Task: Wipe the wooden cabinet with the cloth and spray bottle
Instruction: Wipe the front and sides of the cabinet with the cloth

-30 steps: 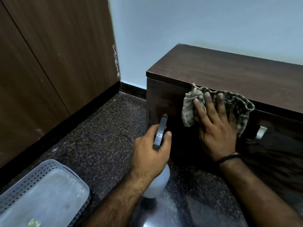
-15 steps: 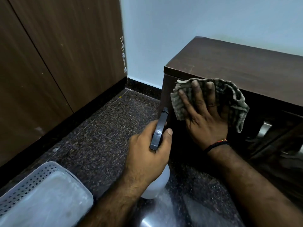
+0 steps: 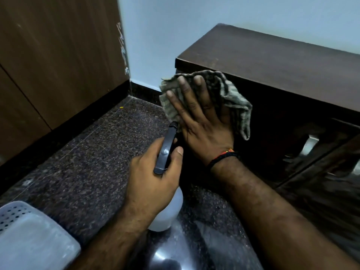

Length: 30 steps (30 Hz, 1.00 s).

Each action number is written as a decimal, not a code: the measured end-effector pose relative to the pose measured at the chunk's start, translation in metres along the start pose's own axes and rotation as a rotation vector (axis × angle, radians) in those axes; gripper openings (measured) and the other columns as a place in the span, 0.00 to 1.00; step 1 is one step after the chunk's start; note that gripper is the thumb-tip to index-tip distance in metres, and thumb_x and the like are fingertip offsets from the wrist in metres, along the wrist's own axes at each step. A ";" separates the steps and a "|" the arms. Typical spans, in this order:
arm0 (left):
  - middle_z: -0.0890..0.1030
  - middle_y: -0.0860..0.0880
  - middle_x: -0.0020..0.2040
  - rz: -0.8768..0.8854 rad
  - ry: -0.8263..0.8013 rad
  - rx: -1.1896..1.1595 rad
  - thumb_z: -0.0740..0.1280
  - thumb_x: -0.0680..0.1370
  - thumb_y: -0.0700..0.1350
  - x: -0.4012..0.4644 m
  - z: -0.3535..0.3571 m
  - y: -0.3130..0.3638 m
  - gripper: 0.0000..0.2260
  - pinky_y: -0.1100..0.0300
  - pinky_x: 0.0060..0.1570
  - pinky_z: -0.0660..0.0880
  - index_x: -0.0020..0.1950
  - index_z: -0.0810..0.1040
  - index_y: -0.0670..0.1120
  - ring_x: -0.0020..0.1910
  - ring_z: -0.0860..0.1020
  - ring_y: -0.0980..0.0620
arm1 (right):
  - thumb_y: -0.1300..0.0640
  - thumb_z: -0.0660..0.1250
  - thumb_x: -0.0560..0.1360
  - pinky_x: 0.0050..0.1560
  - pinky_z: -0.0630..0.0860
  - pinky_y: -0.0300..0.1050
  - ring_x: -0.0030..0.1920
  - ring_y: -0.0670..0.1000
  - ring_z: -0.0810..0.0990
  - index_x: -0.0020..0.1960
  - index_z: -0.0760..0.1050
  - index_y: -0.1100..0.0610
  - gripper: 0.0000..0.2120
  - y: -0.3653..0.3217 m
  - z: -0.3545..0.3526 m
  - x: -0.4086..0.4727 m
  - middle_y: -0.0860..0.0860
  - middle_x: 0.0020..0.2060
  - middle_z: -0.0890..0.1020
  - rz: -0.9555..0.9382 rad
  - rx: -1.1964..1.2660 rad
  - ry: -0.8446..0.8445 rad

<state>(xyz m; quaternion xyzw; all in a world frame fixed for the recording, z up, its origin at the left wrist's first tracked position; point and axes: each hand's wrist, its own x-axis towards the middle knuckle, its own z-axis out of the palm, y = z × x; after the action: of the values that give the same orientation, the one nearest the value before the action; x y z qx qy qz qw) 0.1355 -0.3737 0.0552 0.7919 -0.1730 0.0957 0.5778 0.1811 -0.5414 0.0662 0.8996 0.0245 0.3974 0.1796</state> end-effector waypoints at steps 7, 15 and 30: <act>0.81 0.47 0.28 -0.041 0.022 0.022 0.63 0.77 0.62 -0.017 0.007 -0.019 0.20 0.45 0.34 0.79 0.56 0.83 0.49 0.28 0.83 0.50 | 0.58 0.59 0.82 0.76 0.41 0.56 0.82 0.50 0.46 0.83 0.50 0.52 0.33 -0.003 0.016 -0.021 0.48 0.82 0.52 -0.195 0.049 -0.076; 0.80 0.48 0.27 -0.046 0.010 0.046 0.64 0.79 0.61 -0.041 0.014 -0.023 0.17 0.48 0.32 0.77 0.54 0.83 0.49 0.26 0.81 0.51 | 0.61 0.78 0.67 0.56 0.81 0.56 0.62 0.56 0.82 0.63 0.81 0.57 0.25 -0.010 0.051 -0.105 0.54 0.62 0.83 -0.311 0.272 -0.274; 0.81 0.49 0.28 -0.071 0.047 -0.029 0.64 0.78 0.62 -0.031 0.021 0.000 0.19 0.51 0.34 0.80 0.57 0.83 0.50 0.28 0.83 0.54 | 0.60 0.60 0.80 0.77 0.45 0.50 0.80 0.52 0.55 0.82 0.55 0.51 0.31 0.014 -0.004 -0.031 0.50 0.81 0.56 -0.296 0.217 -0.357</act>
<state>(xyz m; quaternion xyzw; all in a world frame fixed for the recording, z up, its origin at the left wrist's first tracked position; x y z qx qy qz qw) 0.1060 -0.3881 0.0378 0.7867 -0.1326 0.0914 0.5960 0.1557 -0.5590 0.0520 0.9561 0.1663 0.1967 0.1396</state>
